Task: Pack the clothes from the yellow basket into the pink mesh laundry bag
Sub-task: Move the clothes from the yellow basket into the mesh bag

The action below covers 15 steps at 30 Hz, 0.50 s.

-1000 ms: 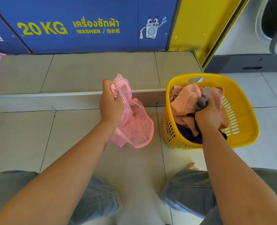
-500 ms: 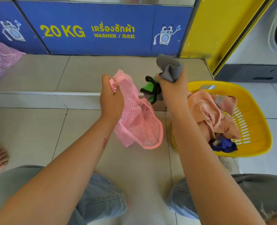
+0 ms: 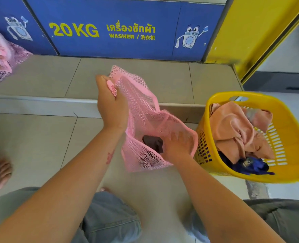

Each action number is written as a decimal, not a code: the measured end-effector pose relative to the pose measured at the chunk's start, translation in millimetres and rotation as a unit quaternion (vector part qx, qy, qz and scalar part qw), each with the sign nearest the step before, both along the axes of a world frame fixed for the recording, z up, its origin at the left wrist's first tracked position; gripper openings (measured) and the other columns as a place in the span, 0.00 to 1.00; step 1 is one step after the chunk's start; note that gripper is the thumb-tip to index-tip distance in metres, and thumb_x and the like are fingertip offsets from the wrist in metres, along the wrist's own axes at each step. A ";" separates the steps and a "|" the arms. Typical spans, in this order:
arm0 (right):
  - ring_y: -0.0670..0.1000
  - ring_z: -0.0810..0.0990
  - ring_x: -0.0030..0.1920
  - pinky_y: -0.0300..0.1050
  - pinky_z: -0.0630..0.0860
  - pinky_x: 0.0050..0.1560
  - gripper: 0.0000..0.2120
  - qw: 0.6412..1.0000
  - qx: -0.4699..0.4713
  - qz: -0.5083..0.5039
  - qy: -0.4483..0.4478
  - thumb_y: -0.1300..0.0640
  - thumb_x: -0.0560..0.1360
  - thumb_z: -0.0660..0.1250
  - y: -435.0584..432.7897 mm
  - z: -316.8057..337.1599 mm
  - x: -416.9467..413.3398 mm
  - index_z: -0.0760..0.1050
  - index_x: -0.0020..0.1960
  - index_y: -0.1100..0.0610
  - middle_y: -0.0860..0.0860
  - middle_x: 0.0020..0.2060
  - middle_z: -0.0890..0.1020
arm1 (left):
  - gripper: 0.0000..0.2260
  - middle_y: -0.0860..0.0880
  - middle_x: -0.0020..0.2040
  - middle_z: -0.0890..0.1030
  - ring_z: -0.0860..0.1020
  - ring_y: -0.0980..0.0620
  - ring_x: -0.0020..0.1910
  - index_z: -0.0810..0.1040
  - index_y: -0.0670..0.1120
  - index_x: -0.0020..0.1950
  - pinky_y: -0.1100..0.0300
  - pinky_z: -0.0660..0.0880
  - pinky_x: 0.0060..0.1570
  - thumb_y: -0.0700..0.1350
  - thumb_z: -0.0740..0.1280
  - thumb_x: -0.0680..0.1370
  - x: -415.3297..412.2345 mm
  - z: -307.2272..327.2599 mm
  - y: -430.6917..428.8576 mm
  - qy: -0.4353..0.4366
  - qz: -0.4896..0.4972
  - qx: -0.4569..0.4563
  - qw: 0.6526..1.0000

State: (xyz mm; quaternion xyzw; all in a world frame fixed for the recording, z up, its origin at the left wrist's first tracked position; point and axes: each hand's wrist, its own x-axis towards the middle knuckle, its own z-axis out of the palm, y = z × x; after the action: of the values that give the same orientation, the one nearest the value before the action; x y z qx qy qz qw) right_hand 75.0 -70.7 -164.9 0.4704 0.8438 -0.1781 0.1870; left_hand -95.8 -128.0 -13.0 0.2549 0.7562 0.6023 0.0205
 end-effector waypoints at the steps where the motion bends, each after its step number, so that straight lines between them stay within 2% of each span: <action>1: 0.63 0.49 0.77 0.62 0.48 0.75 0.36 1.000 -0.004 0.012 0.017 0.40 0.73 0.67 1.6 4.3 0.5 0.56 0.76 0.44 0.53 0.79 0.54 | 0.07 0.56 0.33 0.67 0.69 0.65 0.28 0.62 0.47 0.47 0.69 0.65 0.29 0.36 0.56 0.78 3.2 -5.6 -1.8 -0.003 -0.008 -0.022 1.000; 4: 0.57 0.69 0.68 0.51 0.67 0.68 0.29 0.994 0.020 0.007 0.112 0.42 0.73 0.68 0.8 22.1 -1.9 0.65 0.72 0.45 0.52 0.70 0.70 | 0.09 0.56 0.33 0.67 0.70 0.63 0.28 0.61 0.48 0.47 0.67 0.63 0.27 0.35 0.56 0.79 17.1 -17.4 -6.4 -0.007 -0.029 -0.071 0.997; 6: 0.52 0.75 0.62 0.44 0.73 0.62 0.28 0.984 0.041 0.000 0.174 0.43 0.74 0.67 -1.4 41.1 -7.9 0.68 0.71 0.48 0.49 0.65 0.76 | 0.09 0.56 0.32 0.66 0.69 0.60 0.27 0.61 0.48 0.46 0.65 0.61 0.26 0.35 0.56 0.79 27.6 -20.5 -8.6 -0.008 -0.044 -0.092 0.995; 10: 0.51 0.75 0.63 0.48 0.74 0.61 0.25 0.953 -0.012 -0.039 0.302 0.50 0.73 0.68 0.6 90.1 -13.9 0.69 0.69 0.49 0.48 0.63 0.75 | 0.09 0.55 0.31 0.65 0.68 0.63 0.26 0.61 0.48 0.45 0.68 0.62 0.24 0.34 0.55 0.78 45.1 -16.0 -7.3 -0.020 -0.065 -0.087 0.994; 12: 0.51 0.75 0.63 0.44 0.72 0.56 0.27 0.932 -0.023 -0.089 0.350 0.48 0.73 0.68 5.1 113.8 -5.0 0.66 0.70 0.46 0.48 0.64 0.76 | 0.08 0.55 0.32 0.65 0.69 0.64 0.27 0.61 0.47 0.45 0.68 0.63 0.26 0.34 0.55 0.78 49.9 -10.6 -4.2 -0.029 -0.066 -0.078 0.994; 15: 0.52 0.71 0.67 0.43 0.68 0.58 0.28 0.901 0.077 -0.131 0.406 0.46 0.73 0.68 20.2 141.1 22.9 0.65 0.72 0.46 0.50 0.68 0.74 | 0.08 0.56 0.33 0.66 0.69 0.64 0.27 0.61 0.49 0.46 0.64 0.63 0.27 0.36 0.56 0.80 55.6 -4.9 -0.2 -0.038 -0.076 -0.075 0.994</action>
State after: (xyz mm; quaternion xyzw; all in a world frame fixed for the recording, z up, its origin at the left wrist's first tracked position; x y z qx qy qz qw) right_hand 97.8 -50.5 -23.8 0.4766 0.7885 -0.3106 -0.2335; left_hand -40.3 -128.2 -17.8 0.2856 0.7767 0.5497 0.1142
